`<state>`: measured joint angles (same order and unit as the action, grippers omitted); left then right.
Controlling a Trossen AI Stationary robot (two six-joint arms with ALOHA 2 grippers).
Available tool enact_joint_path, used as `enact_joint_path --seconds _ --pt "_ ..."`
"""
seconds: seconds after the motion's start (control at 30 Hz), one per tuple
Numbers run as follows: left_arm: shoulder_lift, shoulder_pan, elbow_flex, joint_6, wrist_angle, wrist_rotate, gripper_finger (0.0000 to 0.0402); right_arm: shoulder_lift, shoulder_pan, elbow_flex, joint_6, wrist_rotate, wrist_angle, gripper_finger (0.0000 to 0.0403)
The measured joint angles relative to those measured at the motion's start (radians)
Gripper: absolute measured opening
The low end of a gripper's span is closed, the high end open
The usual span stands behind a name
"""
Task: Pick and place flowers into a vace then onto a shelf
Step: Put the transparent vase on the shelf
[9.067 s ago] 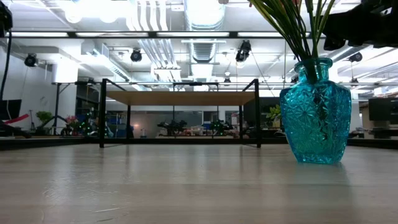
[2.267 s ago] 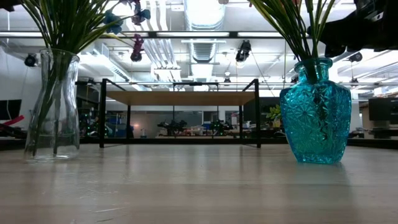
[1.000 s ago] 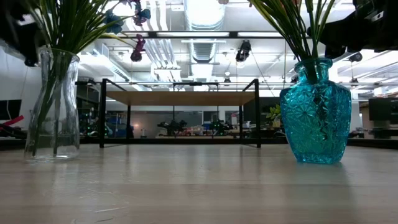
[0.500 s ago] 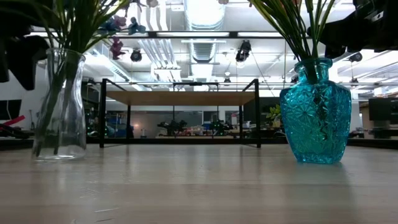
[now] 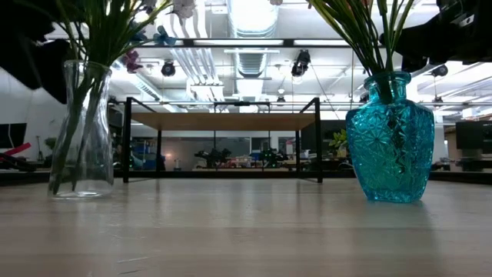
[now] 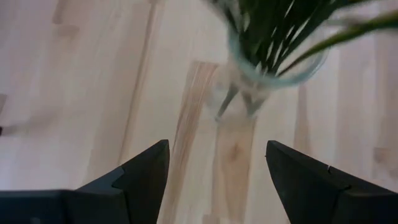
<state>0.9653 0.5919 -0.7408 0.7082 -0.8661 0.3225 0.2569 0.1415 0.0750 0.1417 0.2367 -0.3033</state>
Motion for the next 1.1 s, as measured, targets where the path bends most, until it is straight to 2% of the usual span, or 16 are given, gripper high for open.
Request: enact_joint_path --seconds 0.17,0.3,0.43,0.6,0.8,1.0,1.1 --pt "-0.008 0.004 0.019 0.008 -0.027 -0.021 0.0251 0.0 0.0 0.0 0.0 0.0 0.0 0.0009" --pt "-0.038 0.003 0.019 0.026 -0.081 -0.132 0.0251 0.0 0.0 0.0 -0.002 0.0 0.001 0.0009" --pt "-0.091 0.004 -0.003 0.14 -0.198 -0.22 0.0251 0.0 0.0 0.0 -0.003 0.0 0.002 0.0009" --pt "-0.172 0.004 -0.032 0.214 -0.281 -0.226 0.0251 0.0 0.0 0.0 -0.002 0.0 0.002 0.0008" --pt "-0.244 0.004 -0.029 0.43 -0.439 -0.218 0.0251 0.0 0.0 0.0 -0.002 0.0 0.008 0.0008" --pt "-0.278 0.004 -0.02 0.563 -0.447 -0.214 0.0251 0.0 0.0 0.0 -0.001 0.0 0.009 0.0009" --pt "-0.278 0.004 -0.006 0.637 -0.452 -0.265 0.0251 0.0 0.0 0.0 -0.001 0.0 0.009 0.0009"
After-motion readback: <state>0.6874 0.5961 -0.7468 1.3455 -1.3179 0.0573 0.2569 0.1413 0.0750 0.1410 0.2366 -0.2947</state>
